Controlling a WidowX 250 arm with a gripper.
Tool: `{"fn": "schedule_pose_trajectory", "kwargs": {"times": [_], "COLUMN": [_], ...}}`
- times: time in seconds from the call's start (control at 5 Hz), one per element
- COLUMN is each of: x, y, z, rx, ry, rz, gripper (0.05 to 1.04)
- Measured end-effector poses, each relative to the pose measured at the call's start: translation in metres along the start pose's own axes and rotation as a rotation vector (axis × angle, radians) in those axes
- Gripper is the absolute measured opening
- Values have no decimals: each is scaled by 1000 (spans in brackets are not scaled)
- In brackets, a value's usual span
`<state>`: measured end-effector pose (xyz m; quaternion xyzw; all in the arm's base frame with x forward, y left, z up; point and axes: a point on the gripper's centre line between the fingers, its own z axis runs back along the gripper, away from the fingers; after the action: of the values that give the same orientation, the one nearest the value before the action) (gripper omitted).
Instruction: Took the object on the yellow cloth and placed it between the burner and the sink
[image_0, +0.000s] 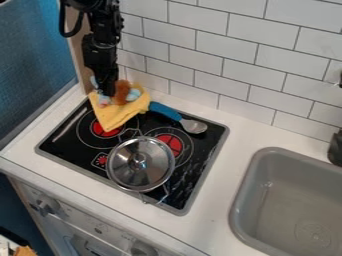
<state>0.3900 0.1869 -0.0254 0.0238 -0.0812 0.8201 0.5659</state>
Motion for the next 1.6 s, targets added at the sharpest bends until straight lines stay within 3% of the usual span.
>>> {"fn": "schedule_pose_trajectory", "kwargs": {"times": [0.2, 0.4, 0.6, 0.8, 1.0, 1.2, 1.4, 1.6], "x": [-1, -1, -12, -30, -69, -108, -140, -156], "y": [8, 12, 12, 25, 55, 89, 122, 135], "z": [2, 27, 69, 100, 111, 109, 98, 85], "rx": [7, -34, -120, -173, -160, -159, -112, -104], "ry": [2, -24, -32, -6, 88, 118, 154, 152], "rz": [10, 19, -7, -43, -136, -261, -340, -383], "gripper": [183, 150, 128, 112, 108, 108, 108, 108]}}
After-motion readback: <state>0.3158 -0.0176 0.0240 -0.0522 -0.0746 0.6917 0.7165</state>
